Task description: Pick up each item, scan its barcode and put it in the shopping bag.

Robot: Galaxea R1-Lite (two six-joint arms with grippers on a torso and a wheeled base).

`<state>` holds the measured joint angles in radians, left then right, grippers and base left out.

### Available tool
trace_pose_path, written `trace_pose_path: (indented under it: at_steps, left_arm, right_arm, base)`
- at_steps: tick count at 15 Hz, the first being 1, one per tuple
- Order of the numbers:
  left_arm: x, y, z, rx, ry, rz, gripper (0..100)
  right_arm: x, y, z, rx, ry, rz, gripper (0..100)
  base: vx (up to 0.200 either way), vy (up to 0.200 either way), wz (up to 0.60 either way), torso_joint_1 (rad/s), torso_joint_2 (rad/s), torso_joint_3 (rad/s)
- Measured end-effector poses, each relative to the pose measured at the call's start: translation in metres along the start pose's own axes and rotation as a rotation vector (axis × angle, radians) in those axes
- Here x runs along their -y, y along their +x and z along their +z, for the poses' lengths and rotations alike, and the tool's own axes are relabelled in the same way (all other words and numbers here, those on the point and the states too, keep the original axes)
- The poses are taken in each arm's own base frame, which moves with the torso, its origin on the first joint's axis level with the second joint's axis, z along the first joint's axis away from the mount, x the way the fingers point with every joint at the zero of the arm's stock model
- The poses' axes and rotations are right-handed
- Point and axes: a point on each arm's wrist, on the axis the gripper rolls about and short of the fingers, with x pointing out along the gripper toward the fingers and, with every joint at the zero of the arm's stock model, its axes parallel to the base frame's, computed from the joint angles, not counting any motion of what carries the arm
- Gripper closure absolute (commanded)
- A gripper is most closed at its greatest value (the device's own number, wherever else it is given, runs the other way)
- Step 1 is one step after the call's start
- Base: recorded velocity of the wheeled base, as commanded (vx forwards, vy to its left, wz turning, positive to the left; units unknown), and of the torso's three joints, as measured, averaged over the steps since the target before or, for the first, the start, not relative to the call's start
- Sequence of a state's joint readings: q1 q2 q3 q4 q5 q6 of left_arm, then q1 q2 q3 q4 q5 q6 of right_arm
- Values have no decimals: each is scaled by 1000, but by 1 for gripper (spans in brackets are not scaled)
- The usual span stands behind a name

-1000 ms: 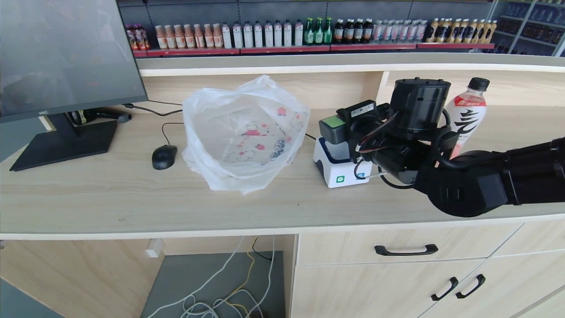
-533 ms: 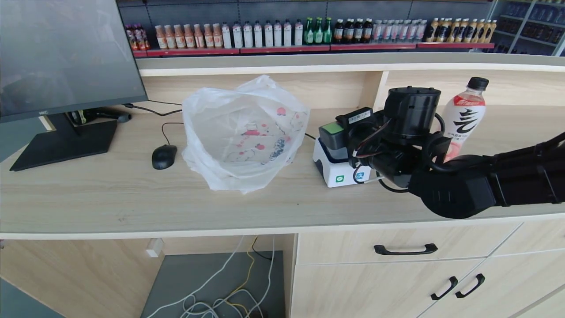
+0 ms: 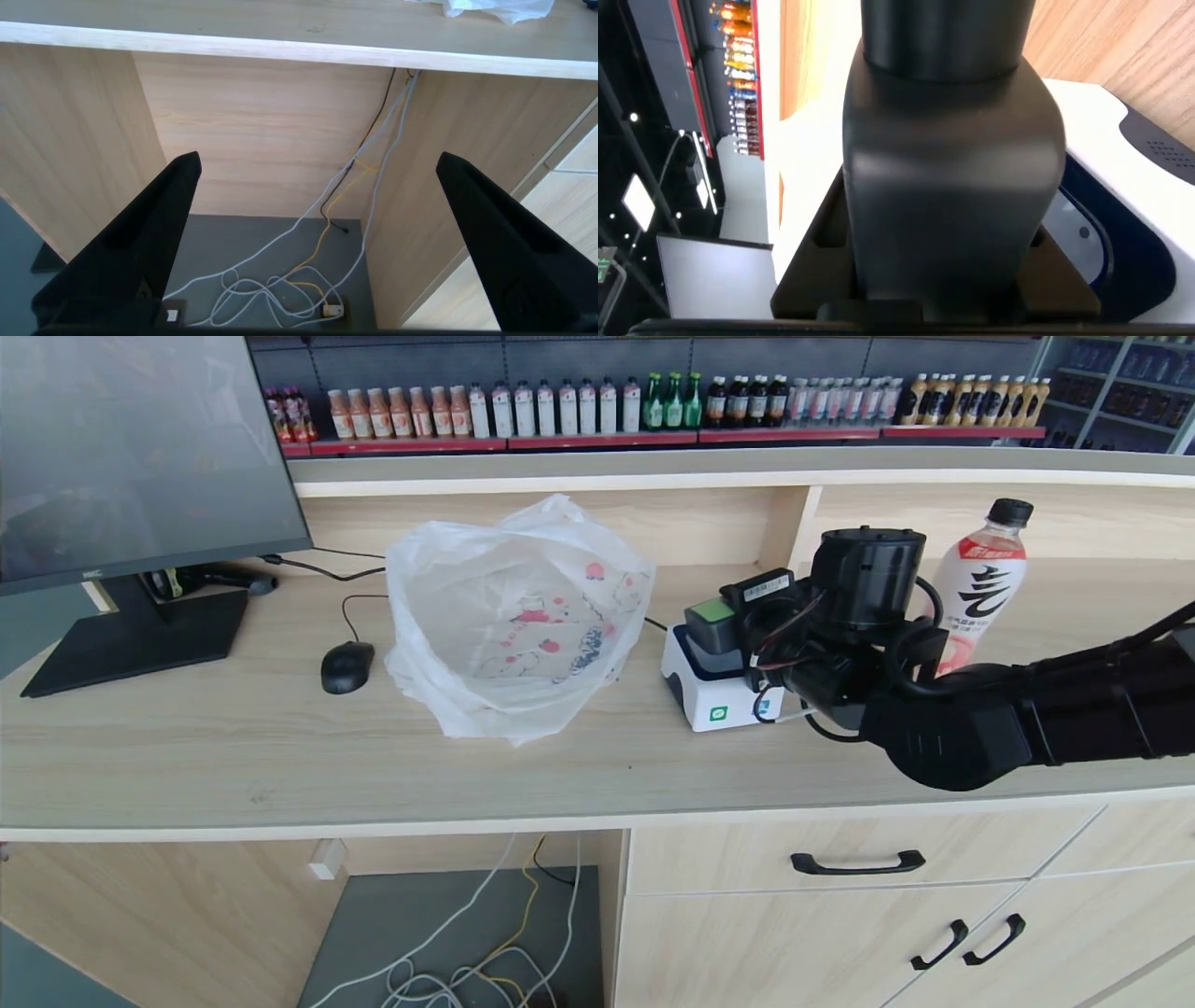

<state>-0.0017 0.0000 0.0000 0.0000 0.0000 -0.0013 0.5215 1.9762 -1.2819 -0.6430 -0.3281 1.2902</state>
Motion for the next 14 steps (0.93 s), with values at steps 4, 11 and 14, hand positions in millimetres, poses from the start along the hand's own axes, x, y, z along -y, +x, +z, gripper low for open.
trace_pose_path:
  at_steps: [4, 11, 14]
  left_arm:
    - [0, 0, 0, 0, 0, 1, 0]
    - [0, 0, 0, 0, 0, 1, 0]
    - [0, 0, 0, 0, 0, 0, 0]
  right_arm:
    - [3, 2, -1, -1, -3, -8, 100]
    - [10, 4, -4, -7, -10, -23, 100]
    - [12, 6, -5, -9, -11, -27, 100]
  base:
    - [0, 0, 0, 0, 0, 0]
    - [0, 0, 0, 0, 0, 0]
    - [0, 0, 0, 0, 0, 0]
